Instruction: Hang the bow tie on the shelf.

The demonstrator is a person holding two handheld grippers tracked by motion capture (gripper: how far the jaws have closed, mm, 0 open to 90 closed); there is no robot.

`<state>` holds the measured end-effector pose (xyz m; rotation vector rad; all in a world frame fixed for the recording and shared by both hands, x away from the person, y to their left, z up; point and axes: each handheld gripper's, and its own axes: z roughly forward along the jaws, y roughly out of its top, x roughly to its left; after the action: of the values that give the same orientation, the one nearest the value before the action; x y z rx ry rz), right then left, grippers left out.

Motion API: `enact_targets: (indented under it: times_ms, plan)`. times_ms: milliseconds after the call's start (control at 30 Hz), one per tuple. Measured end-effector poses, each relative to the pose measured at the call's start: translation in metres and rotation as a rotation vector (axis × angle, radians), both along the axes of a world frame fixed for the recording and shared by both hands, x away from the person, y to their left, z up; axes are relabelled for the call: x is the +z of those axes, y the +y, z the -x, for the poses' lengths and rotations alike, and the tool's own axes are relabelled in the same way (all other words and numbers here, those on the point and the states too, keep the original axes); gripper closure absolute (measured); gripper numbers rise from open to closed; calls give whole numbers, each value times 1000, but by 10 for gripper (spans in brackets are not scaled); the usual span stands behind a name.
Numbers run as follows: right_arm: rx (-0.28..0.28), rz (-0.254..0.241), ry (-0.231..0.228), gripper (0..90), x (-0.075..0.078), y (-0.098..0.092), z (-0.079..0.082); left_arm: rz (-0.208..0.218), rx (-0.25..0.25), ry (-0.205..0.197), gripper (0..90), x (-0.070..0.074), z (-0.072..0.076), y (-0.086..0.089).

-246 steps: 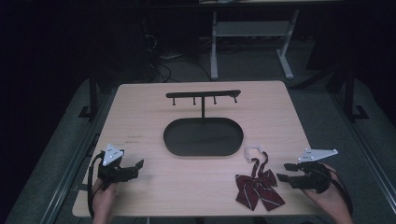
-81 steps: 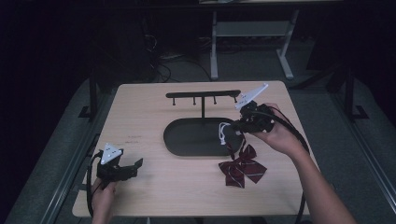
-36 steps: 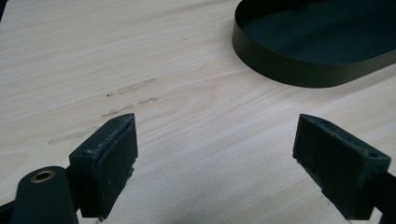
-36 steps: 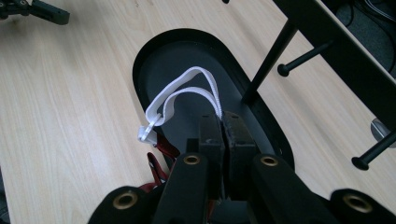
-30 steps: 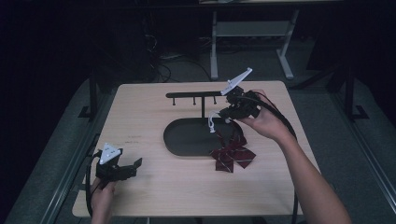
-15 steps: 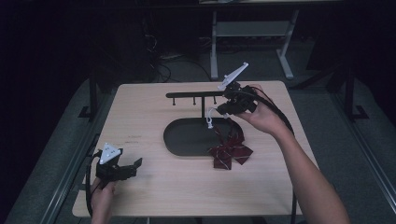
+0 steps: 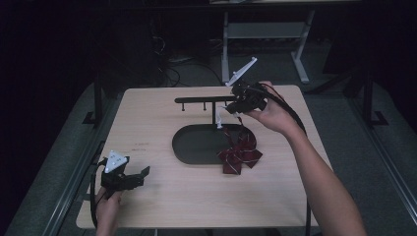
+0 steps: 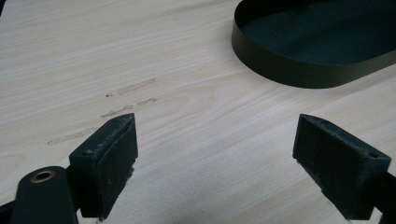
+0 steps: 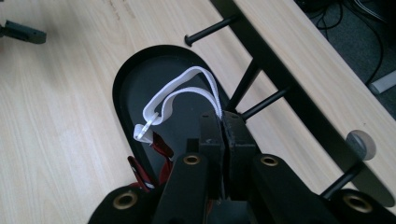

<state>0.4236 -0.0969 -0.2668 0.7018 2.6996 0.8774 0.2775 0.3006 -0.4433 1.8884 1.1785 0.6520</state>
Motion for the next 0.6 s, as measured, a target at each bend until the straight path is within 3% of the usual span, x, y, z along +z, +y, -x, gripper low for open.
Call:
enact_targets:
  times_ms: [600]
  plan:
    - [-50,-1,-9,871,19,5,-24,4,-7,2,135,-1,0,-1]
